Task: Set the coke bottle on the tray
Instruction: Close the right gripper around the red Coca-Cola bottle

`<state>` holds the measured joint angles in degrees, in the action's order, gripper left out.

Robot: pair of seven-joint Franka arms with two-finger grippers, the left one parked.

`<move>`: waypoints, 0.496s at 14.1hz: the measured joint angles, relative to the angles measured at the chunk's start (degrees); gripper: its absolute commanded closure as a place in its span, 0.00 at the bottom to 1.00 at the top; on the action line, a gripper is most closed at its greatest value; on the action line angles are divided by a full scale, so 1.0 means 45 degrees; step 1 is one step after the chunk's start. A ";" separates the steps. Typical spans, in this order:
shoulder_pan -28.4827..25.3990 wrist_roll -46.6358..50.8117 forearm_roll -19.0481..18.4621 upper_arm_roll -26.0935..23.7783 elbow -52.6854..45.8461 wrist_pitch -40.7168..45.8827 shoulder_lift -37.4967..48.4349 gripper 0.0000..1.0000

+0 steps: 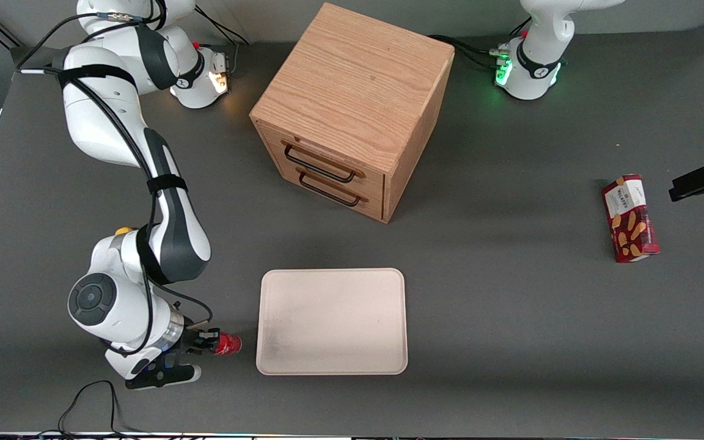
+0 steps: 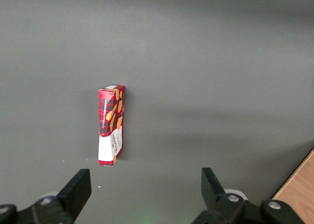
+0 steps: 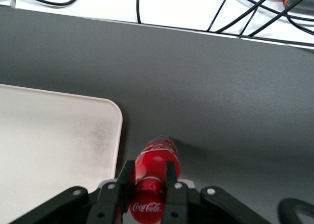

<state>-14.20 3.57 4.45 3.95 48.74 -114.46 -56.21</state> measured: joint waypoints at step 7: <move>0.0000 -0.0008 -0.0054 -0.0001 -0.0124 0.1769 0.0865 1.00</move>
<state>-14.20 3.53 4.20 3.95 48.18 -106.50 -52.32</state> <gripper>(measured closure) 0.705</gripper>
